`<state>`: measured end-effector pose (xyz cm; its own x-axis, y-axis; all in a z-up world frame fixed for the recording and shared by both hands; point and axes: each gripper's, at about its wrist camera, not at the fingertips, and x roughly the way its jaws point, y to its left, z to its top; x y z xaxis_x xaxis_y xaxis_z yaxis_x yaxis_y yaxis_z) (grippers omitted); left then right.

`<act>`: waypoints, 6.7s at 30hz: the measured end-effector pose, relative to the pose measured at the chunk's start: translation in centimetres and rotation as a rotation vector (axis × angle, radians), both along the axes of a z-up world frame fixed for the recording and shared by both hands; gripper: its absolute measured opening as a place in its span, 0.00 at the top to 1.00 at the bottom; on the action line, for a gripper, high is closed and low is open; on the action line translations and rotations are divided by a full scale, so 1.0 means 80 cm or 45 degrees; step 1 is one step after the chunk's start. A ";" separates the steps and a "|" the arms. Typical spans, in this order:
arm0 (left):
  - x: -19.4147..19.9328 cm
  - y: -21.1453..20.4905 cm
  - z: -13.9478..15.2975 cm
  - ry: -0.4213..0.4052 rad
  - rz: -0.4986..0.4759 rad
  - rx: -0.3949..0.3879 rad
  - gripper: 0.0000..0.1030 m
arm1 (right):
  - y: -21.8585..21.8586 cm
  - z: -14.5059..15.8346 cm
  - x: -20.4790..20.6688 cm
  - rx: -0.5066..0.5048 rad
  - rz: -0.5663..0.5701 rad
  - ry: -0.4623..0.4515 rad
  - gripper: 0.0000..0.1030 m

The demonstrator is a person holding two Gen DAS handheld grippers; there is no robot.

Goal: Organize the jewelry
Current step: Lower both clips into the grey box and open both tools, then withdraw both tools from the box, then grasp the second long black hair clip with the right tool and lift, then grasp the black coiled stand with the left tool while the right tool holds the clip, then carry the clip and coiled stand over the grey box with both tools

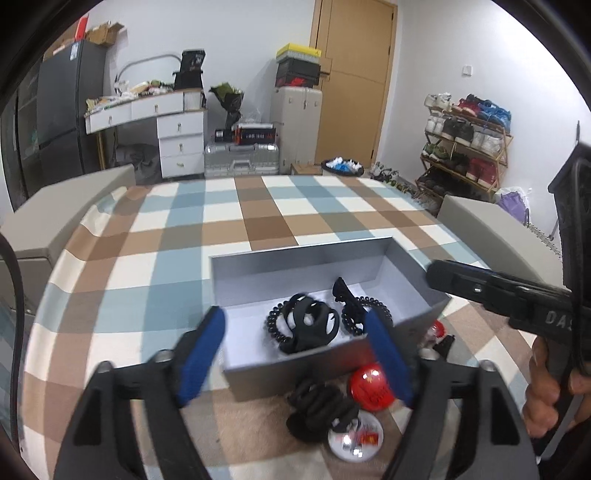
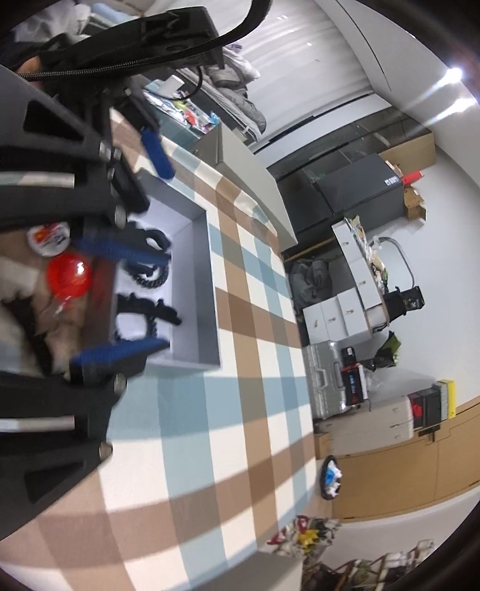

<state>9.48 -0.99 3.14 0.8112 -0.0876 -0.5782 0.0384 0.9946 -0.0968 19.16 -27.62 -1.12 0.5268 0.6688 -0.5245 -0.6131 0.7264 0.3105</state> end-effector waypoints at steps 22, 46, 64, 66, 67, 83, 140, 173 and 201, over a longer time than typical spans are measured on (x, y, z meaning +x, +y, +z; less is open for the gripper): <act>-0.048 -0.003 -0.041 0.059 -0.038 0.064 0.01 | -0.008 -0.075 -0.037 -0.400 0.037 0.057 0.03; -0.050 0.017 -0.045 0.083 -0.020 -0.016 0.01 | -0.057 -0.087 -0.049 -0.603 -0.154 0.043 0.03; -0.049 0.017 -0.045 0.087 -0.025 -0.016 0.01 | -0.046 -0.081 -0.041 -0.628 -0.170 0.006 0.21; -0.048 0.016 -0.045 0.089 -0.031 -0.011 0.01 | -0.053 -0.080 -0.038 -0.606 -0.180 0.022 0.21; -0.048 0.016 -0.045 0.089 -0.032 -0.008 0.01 | -0.053 -0.080 -0.037 -0.600 -0.184 0.025 0.21; -0.048 0.015 -0.045 0.090 -0.034 0.001 0.01 | -0.055 -0.078 -0.043 -0.463 -0.119 0.012 0.84; -0.047 -0.018 -0.032 0.088 -0.200 0.011 0.73 | -0.057 -0.046 -0.099 -0.101 0.029 -0.130 0.84; -0.052 0.005 -0.011 -0.065 -0.141 -0.081 0.73 | -0.066 -0.033 -0.096 0.044 0.047 -0.139 0.84; -0.011 0.023 0.009 -0.129 -0.060 -0.081 0.73 | -0.025 -0.003 -0.025 0.221 0.118 -0.003 0.84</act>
